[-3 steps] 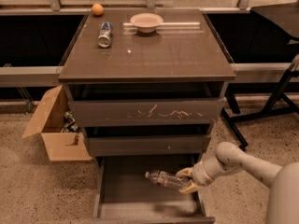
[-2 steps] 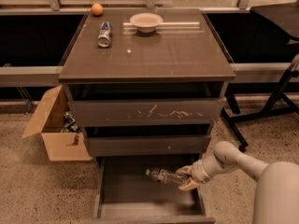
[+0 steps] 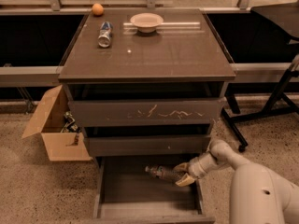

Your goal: Place water bottle into bottom drawer

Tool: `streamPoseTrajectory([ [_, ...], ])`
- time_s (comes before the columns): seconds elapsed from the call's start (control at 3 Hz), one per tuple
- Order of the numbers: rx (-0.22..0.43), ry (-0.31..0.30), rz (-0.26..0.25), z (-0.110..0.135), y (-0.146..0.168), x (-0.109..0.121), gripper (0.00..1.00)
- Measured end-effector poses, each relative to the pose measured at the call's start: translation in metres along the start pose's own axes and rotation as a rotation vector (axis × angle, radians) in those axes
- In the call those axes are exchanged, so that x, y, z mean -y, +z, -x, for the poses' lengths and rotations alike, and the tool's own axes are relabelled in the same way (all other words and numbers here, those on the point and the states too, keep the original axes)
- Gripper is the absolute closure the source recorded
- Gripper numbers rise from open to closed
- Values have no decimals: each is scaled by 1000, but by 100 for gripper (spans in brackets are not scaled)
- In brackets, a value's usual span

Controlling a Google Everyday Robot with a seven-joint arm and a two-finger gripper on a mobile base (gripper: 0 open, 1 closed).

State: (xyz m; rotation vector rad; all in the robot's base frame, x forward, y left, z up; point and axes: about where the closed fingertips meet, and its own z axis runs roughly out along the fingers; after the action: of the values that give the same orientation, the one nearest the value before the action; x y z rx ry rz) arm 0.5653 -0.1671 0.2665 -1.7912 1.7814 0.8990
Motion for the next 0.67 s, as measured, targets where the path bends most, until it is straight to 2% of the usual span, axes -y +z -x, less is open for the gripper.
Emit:
streamPoseTrajectory([
  [0.67,6,7,12,-9,16,18,11],
])
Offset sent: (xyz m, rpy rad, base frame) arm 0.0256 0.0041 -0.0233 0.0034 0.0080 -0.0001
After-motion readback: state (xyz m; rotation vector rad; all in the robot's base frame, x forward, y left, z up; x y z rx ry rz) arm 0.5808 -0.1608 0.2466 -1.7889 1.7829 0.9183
